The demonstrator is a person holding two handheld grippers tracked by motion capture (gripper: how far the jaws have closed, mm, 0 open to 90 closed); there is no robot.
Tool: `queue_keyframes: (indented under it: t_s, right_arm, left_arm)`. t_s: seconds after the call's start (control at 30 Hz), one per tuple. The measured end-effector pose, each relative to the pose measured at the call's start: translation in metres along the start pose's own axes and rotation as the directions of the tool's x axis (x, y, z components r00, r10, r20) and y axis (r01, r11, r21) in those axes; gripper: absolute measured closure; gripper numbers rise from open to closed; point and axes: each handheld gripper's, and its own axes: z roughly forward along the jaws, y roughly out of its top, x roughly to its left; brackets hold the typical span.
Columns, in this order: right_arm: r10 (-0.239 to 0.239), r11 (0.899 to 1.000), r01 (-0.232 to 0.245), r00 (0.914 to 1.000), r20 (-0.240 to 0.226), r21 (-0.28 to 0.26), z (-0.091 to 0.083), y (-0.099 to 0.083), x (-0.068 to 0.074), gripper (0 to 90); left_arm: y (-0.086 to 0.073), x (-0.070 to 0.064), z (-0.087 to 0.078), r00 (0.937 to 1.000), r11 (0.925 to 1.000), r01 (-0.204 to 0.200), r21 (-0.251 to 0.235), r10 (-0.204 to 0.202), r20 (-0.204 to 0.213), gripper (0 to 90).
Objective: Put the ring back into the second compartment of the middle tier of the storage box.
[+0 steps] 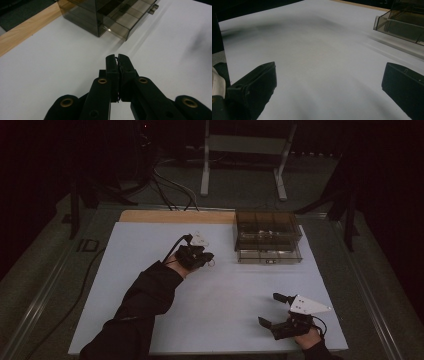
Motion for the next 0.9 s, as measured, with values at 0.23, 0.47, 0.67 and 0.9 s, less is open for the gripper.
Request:
queue_keyframes:
  t_s: [0.23,0.47,0.67,0.9]
  right_arm:
    - [0.003,1.000,-0.003,1.0000,-0.001,0.000,0.000,0.000,0.000,0.0]
    - [0.005,1.000,-0.005,1.0000,-0.001,-0.001,0.000,0.000,-0.001,0.0]
    - [0.005,1.000,-0.005,1.0000,0.000,-0.002,0.000,0.000,0.000,0.0]
    - [0.006,1.000,-0.006,1.0000,0.001,-0.003,0.000,0.000,0.000,0.0]
  left_arm:
    - [0.004,-0.003,0.008,0.9997,1.0000,-0.006,-0.002,0.006,0.024,90.0]
    - [0.014,-0.006,0.012,0.9989,0.9998,-0.014,-0.011,0.014,0.045,90.0]
    - [0.023,-0.011,0.016,0.9975,0.9993,-0.030,-0.021,0.031,0.063,90.0]
    - [0.031,-0.015,0.021,0.9955,0.9987,-0.034,-0.037,0.037,0.087,90.0]
